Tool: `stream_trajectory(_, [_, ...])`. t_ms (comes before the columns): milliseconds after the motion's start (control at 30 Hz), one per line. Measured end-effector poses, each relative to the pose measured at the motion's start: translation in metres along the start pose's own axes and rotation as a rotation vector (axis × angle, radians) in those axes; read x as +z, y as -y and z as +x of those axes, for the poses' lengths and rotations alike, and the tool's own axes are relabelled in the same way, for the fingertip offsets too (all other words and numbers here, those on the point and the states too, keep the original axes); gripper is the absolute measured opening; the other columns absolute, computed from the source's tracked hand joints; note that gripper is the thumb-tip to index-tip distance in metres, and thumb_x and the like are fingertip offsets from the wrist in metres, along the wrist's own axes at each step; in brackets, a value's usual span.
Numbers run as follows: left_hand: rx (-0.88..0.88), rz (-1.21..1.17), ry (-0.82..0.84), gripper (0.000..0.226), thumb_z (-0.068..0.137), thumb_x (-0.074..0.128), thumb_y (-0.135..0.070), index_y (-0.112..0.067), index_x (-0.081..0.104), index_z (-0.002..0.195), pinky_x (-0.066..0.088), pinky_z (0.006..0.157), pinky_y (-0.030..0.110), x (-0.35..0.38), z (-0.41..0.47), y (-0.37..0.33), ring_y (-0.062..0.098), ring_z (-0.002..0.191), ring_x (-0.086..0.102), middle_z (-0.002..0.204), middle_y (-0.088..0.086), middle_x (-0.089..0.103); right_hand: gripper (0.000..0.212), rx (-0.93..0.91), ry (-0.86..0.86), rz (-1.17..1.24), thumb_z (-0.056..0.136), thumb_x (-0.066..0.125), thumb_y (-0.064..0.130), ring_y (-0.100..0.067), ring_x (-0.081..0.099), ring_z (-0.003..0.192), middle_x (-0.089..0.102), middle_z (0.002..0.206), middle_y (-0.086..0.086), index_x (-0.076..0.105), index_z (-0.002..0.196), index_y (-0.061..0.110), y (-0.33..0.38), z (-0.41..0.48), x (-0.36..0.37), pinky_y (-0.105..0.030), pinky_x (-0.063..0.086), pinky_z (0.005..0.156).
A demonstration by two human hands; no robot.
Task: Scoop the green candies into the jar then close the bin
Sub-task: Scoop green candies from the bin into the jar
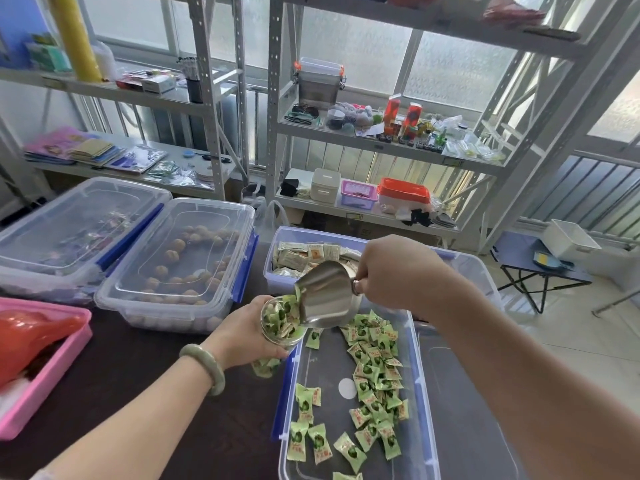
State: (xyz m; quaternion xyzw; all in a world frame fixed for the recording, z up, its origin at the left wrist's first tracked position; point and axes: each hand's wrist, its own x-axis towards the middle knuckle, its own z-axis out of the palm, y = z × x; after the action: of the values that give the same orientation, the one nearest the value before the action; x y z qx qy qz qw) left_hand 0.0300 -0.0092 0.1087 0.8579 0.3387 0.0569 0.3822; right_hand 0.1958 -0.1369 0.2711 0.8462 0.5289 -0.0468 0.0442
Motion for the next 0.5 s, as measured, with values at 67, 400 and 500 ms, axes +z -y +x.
stream_trajectory(67, [0.014, 0.008, -0.002, 0.087, 0.054, 0.086, -0.035, -0.025, 0.041, 0.128, 0.045, 0.095, 0.029, 0.001, 0.000, -0.002, 0.009, 0.105, 0.057, 0.115, -0.011, 0.060, 0.020, -0.004, -0.022, 0.009, 0.084, 0.060, 0.023, -0.020, 0.063, 0.077, 0.069, 0.085, -0.002, 0.073, 0.097, 0.018, 0.002, -0.002, 0.004, -0.030, 0.055, 0.063])
stream_trajectory(400, [-0.005, -0.021, -0.017, 0.091, 0.050, 0.087, -0.038, -0.024, 0.041, 0.127, 0.048, 0.092, 0.030, 0.001, 0.000, -0.003, 0.008, 0.099, 0.059, 0.105, -0.013, 0.063, 0.018, 0.039, -0.030, 0.013, 0.082, 0.062, 0.027, -0.021, 0.065, 0.075, 0.069, 0.085, -0.001, 0.075, 0.093, 0.020, -0.014, -0.007, 0.007, -0.036, 0.060, 0.068])
stream_trajectory(500, [0.007, -0.002, -0.024, 0.093, 0.051, 0.088, -0.036, -0.022, 0.040, 0.129, 0.046, 0.094, 0.027, 0.002, -0.001, -0.002, 0.009, 0.101, 0.058, 0.108, -0.009, 0.063, 0.020, 0.050, -0.038, 0.055, 0.082, 0.063, 0.031, -0.020, 0.065, 0.074, 0.070, 0.085, 0.001, 0.076, 0.093, 0.023, -0.025, -0.009, 0.000, -0.034, 0.058, 0.067])
